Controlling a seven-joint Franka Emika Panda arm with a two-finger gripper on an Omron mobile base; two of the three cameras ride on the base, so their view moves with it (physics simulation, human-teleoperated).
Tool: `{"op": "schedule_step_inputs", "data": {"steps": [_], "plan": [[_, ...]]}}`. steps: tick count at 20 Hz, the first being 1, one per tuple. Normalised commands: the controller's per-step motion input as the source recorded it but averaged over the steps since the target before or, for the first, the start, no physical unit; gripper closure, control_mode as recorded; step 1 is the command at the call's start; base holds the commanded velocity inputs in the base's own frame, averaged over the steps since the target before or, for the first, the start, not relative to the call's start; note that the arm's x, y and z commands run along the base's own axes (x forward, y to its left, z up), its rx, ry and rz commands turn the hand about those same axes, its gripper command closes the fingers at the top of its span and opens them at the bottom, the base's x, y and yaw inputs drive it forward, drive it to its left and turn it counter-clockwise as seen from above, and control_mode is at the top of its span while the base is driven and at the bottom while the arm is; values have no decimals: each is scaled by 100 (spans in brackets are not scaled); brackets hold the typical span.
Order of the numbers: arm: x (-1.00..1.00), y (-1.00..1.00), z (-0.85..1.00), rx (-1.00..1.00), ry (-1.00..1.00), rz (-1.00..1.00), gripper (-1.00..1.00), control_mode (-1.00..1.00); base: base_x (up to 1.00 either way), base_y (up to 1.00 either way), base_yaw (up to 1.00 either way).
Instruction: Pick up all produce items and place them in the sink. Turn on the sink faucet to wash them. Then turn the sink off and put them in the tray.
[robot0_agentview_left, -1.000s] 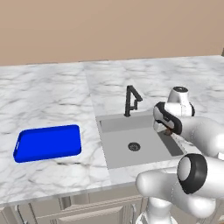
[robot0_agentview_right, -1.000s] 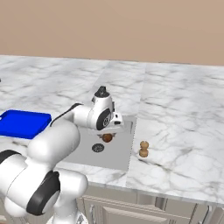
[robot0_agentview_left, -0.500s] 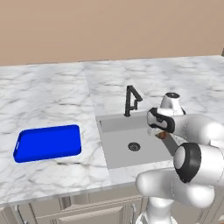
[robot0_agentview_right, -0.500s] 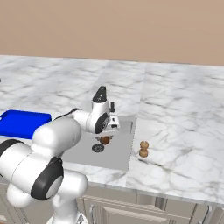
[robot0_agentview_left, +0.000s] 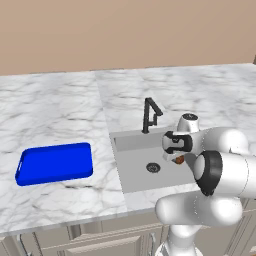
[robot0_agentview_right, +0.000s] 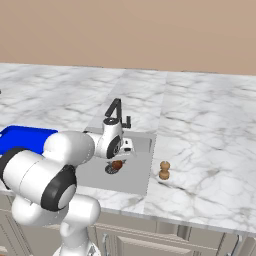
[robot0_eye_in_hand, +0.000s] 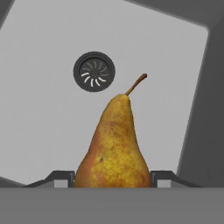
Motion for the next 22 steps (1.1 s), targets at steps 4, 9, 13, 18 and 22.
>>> {"op": "schedule_step_inputs", "data": {"steps": [4,9,13,18,22], "plan": [[2,4,-21,0,1,0,100,-100,0,0,0],[8,0,-18,0,0,0,100,-100,0,0,0],[13,0,-20,0,0,0,100,-100,0,0,0],[15,0,-23,0,0,0,100,-100,0,0,0],[17,1,-24,0,2,0,100,-100,0,0,0]]}}
